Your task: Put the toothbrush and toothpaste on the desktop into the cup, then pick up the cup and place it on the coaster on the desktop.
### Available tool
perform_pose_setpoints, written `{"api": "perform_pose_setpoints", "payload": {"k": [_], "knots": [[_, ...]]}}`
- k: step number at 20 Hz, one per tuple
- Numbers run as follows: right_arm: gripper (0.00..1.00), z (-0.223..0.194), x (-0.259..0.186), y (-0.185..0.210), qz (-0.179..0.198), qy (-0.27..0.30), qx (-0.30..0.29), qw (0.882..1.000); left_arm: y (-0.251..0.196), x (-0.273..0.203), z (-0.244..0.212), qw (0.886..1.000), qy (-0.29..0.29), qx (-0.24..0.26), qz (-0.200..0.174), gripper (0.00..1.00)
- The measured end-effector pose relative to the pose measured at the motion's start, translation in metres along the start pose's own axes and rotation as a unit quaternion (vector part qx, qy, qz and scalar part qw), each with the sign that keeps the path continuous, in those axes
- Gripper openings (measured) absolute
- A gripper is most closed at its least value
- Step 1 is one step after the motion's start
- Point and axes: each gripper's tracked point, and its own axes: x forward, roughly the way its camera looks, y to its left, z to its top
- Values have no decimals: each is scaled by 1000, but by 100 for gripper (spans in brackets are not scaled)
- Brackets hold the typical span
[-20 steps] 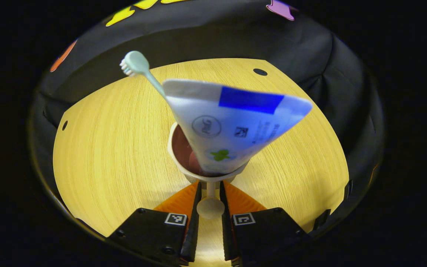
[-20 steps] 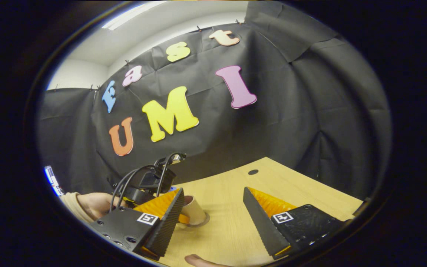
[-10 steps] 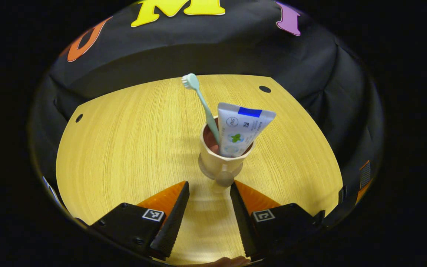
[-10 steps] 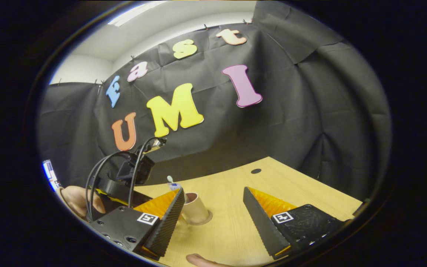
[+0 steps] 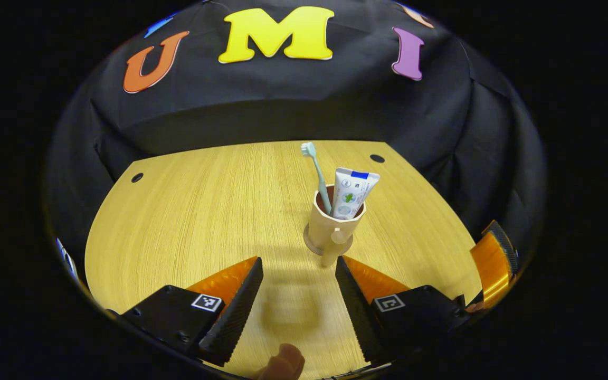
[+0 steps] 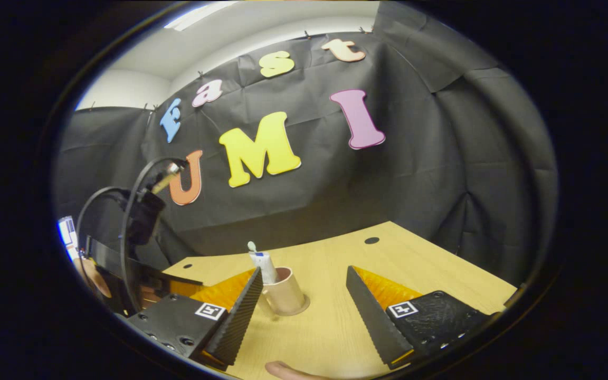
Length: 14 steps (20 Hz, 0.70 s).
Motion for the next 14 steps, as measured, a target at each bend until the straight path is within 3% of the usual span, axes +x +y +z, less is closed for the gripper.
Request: {"api": "perform_pose_setpoints", "payload": {"k": [1,2,5,9,10,14], "knots": [[96,-1,-2,4,2,0,-4,1000,6,-8,9,1000,-23,3,2,97],[95,-1,-3,7,4,0,-9,1000,9,-19,18,999,-47,3,6,89],[96,-3,-9,24,13,-5,-33,999,23,-49,27,992,-121,8,15,92],[96,-8,-16,46,27,-7,-64,998,52,-87,29,978,-202,6,55,96],[92,-9,-18,50,31,-7,-66,997,58,-94,28,974,-218,-1,66,96],[95,-14,-23,60,32,-6,-89,995,73,-112,23,964,-255,-3,81,97]]}}
